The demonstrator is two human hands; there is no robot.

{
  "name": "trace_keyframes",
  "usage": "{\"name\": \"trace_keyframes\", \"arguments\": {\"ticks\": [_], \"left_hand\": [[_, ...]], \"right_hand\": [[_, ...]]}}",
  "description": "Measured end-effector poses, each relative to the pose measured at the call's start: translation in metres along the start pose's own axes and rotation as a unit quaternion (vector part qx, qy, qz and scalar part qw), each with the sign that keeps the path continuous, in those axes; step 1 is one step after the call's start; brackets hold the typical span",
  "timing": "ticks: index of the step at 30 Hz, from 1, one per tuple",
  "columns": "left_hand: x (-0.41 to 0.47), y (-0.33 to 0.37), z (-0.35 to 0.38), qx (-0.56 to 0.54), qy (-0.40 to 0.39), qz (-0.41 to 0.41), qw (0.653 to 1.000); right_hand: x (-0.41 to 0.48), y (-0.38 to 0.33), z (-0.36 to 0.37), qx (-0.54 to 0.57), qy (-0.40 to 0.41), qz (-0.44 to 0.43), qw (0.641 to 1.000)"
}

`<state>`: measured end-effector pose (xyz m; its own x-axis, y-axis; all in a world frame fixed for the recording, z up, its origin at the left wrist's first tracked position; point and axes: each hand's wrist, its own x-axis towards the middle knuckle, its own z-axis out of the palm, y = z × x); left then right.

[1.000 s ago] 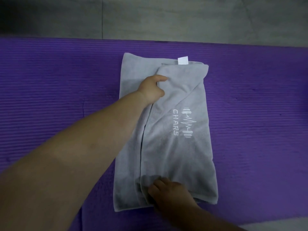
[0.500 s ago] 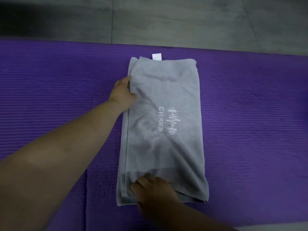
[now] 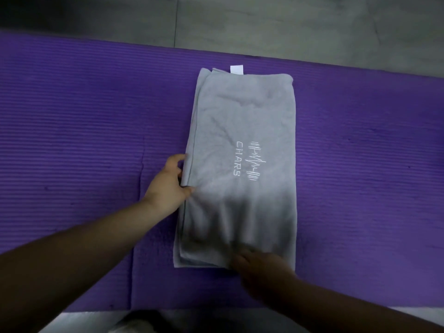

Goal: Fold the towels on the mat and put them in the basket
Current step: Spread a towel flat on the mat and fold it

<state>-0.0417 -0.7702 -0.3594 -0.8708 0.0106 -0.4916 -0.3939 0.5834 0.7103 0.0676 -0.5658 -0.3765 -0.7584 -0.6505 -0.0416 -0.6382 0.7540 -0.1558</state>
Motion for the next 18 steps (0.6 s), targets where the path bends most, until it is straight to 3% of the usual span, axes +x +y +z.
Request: {"name": "trace_keyframes", "arguments": {"ticks": [4, 10, 14, 18], "left_hand": [[-0.009, -0.01, -0.008, 0.021, 0.009, -0.043, 0.999], [-0.055, -0.021, 0.01, 0.097, -0.051, -0.097, 0.989], [-0.064, -0.028, 0.013, 0.153, -0.056, -0.131, 0.978], [-0.068, -0.036, 0.014, 0.08, -0.038, -0.132, 0.987]], "right_hand": [[0.004, -0.008, 0.001, -0.009, -0.044, -0.071, 0.996], [0.012, 0.013, -0.011, 0.017, 0.01, -0.074, 0.997], [0.005, 0.033, -0.013, -0.012, -0.052, -0.072, 0.996], [0.007, 0.026, -0.01, -0.004, -0.03, -0.056, 0.998]]}}
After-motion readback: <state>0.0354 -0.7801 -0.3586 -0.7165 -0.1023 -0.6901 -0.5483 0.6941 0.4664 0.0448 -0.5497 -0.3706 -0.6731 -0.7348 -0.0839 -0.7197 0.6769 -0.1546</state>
